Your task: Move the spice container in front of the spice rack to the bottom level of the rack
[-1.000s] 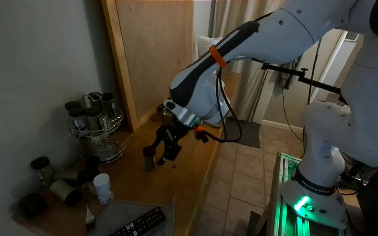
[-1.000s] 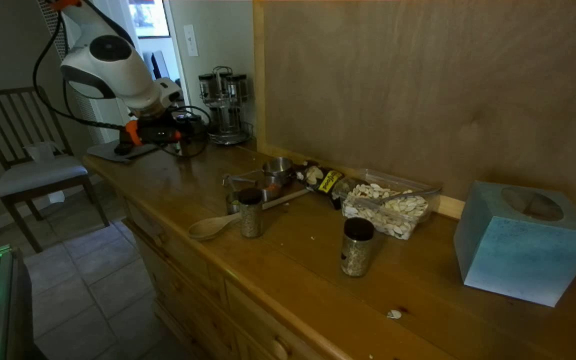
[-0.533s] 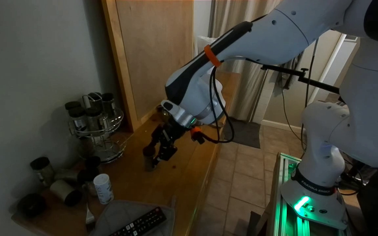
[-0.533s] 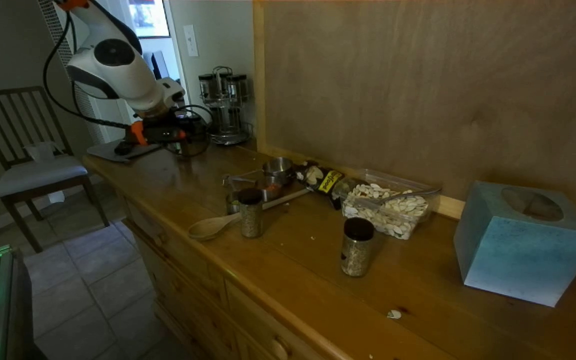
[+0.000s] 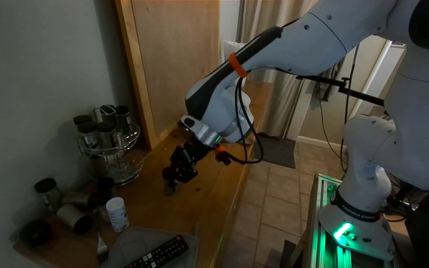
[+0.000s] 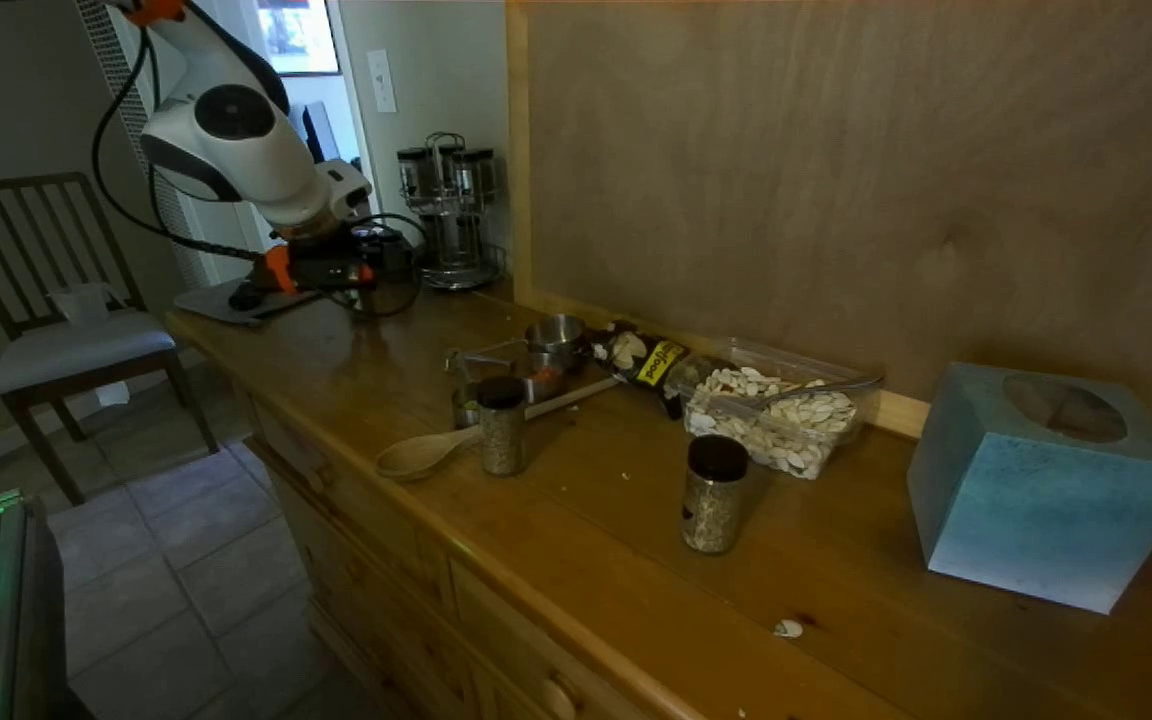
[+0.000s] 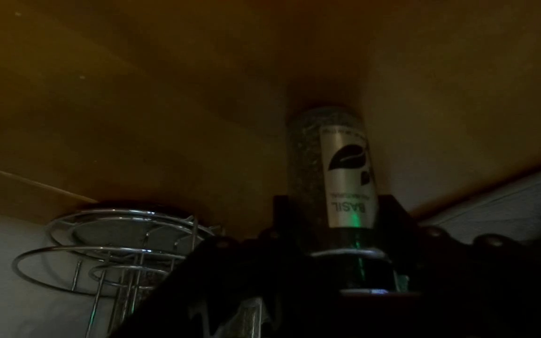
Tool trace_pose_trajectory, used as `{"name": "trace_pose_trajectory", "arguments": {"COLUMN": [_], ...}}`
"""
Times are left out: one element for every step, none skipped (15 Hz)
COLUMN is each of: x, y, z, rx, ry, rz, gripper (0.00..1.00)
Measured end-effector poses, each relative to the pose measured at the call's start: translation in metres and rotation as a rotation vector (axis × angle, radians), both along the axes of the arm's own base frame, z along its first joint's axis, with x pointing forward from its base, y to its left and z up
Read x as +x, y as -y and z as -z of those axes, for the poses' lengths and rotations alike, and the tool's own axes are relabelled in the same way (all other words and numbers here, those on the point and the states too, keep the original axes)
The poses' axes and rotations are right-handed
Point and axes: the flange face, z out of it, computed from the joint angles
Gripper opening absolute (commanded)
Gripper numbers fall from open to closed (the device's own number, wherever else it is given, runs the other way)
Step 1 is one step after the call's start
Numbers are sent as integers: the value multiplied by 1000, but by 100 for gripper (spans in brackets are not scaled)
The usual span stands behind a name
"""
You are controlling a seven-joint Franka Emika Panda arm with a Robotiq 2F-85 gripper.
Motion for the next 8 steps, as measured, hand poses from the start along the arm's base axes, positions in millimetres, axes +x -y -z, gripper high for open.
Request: {"name": "trace_pose_trajectory", "arguments": {"x": [0, 0, 0, 1, 2, 3, 5, 8], "y": [0, 0, -1, -1, -1, -1, -1, -1], "z": [0, -1, -4, -10, -16, -25, -34, -43], "rx": [-1, -5, -11, -20, -27, -31, -32, -31], "ry": [1, 5, 13, 28, 47, 70, 94, 120], "rz": [0, 1, 3, 8, 12, 14, 15, 7], "gripper": [23, 23, 23, 23, 23, 23, 23, 23]}}
